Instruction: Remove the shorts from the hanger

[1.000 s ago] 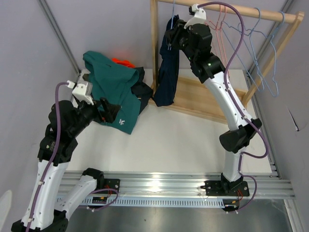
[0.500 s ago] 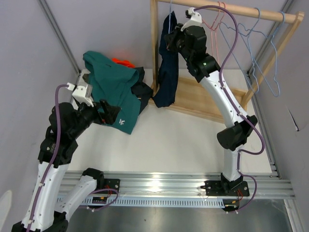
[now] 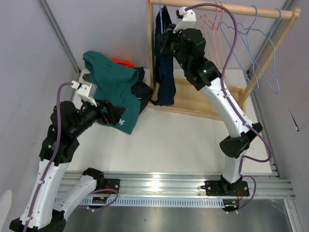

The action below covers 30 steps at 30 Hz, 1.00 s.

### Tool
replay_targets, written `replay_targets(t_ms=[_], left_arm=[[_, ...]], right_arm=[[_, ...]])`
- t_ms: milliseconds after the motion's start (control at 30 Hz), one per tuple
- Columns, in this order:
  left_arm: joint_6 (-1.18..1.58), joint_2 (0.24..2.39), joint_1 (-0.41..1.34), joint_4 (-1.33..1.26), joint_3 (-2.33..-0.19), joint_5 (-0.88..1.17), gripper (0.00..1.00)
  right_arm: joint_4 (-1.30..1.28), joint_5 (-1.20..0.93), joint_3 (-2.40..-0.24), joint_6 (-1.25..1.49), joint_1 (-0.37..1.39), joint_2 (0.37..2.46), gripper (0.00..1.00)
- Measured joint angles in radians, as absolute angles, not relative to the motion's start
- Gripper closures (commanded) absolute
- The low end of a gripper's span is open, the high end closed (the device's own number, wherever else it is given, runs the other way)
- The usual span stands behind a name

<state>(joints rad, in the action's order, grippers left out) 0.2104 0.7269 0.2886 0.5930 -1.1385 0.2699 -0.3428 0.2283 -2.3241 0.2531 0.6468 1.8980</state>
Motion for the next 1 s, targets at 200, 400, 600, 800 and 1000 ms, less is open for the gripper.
replay_targets(t_ms=[200,400,600,800,1000], left_arm=[[0.214,0.739,0.31,0.563,-1.141,0.276,0.01],[0.241,0.744,0.333,0.539,-1.15,0.307,0.01],[0.317,0.74,0.495,0.428,-1.157,0.36,0.01],[0.315,0.799,0.786,0.35,-1.2,0.248,0.01],[0.285,0.888,1.039,0.281,-1.184,0.057,0.01]], right_arm=[[-0.35,0.25,-2.357,0.155,0.78,1.806,1.0],[-0.354,0.306,-2.265,0.135,0.789,1.7,1.0],[-0.292,0.35,-2.045,0.142,0.87,1.568,1.0],[-0.281,0.417,-2.007,0.162,0.945,1.563,1.0],[-0.292,0.484,-2.069,0.153,1.049,1.589,1.0]])
